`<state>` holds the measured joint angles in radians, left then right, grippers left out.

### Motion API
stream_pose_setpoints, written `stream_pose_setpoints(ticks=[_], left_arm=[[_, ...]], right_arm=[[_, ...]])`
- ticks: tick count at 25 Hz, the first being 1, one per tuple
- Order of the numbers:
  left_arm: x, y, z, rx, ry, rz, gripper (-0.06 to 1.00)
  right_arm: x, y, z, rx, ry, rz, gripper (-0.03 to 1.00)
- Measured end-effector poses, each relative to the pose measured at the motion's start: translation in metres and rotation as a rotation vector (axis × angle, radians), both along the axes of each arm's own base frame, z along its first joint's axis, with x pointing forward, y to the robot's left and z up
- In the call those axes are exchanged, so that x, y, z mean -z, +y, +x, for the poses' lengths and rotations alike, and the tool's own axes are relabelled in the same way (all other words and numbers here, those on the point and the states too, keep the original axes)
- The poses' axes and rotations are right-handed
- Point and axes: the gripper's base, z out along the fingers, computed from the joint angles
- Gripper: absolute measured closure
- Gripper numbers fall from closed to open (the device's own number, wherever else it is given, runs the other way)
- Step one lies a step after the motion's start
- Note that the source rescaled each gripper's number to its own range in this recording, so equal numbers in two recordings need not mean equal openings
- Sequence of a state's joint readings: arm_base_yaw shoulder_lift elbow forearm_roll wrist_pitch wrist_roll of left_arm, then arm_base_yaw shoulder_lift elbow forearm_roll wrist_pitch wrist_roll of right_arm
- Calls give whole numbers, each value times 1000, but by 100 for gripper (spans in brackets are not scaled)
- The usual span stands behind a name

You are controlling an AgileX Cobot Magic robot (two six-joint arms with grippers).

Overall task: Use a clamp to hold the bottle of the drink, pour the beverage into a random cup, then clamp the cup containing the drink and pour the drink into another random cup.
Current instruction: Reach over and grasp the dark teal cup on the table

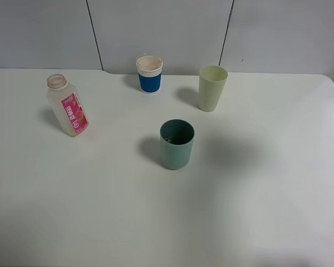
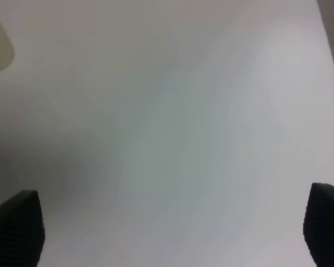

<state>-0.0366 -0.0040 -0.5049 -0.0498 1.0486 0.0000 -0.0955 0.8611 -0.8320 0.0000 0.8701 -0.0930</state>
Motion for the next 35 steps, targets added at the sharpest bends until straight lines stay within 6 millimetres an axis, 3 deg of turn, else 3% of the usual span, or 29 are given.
stream_pose_setpoints(ticks=[6, 11, 19, 22, 30, 35], left_arm=[[0, 0, 0, 0, 0, 0, -6], [0, 0, 0, 0, 0, 0, -6], [0, 0, 0, 0, 0, 0, -6], [0, 0, 0, 0, 1, 0, -6], [0, 0, 0, 0, 1, 0, -6], [0, 0, 0, 0, 1, 0, -6]], right_arm=[[24, -2, 37, -31, 85, 8, 21], [60, 0, 71, -51, 217, 43, 21], [114, 36, 112, -290, 326, -88, 21], [123, 56, 119, -409, 296, -166, 21], [117, 99, 123, -581, 128, -220, 21], [126, 108, 118, -590, 85, -176, 21]])
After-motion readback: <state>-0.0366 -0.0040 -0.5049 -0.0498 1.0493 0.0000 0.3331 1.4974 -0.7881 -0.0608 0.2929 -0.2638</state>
